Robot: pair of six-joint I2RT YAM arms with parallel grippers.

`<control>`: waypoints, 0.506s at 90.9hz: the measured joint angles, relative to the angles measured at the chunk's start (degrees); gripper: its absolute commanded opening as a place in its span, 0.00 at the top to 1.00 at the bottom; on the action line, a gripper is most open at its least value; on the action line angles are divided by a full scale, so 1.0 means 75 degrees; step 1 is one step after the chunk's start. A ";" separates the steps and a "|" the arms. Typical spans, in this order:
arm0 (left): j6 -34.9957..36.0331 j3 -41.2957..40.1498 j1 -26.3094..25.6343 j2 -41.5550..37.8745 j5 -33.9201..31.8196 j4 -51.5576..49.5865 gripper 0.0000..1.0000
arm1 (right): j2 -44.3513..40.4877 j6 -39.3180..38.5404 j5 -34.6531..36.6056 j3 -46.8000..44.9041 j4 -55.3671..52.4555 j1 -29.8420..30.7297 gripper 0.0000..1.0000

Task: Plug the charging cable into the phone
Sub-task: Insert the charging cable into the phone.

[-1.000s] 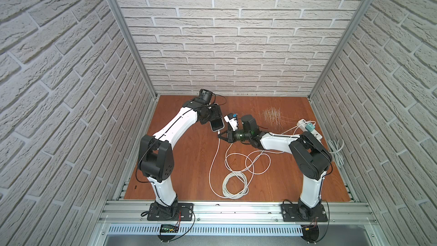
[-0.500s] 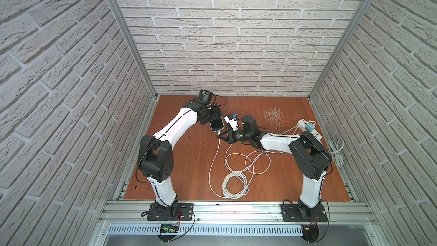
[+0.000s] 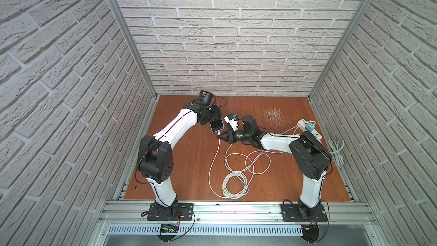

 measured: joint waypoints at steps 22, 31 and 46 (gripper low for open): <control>0.0003 -0.0029 0.0000 -0.0006 -0.0020 0.0085 0.72 | 0.0000 0.0000 -0.0035 0.0000 0.0000 0.0000 0.97; 0.0012 -0.0044 -0.0006 -0.0006 -0.0012 0.0085 0.72 | 0.0000 0.0000 -0.0050 0.0000 0.0000 0.0000 0.97; 0.0125 -0.0140 -0.0055 -0.0026 0.0047 0.0201 0.72 | 0.0000 0.0000 -0.0050 0.0000 0.0000 0.0000 0.97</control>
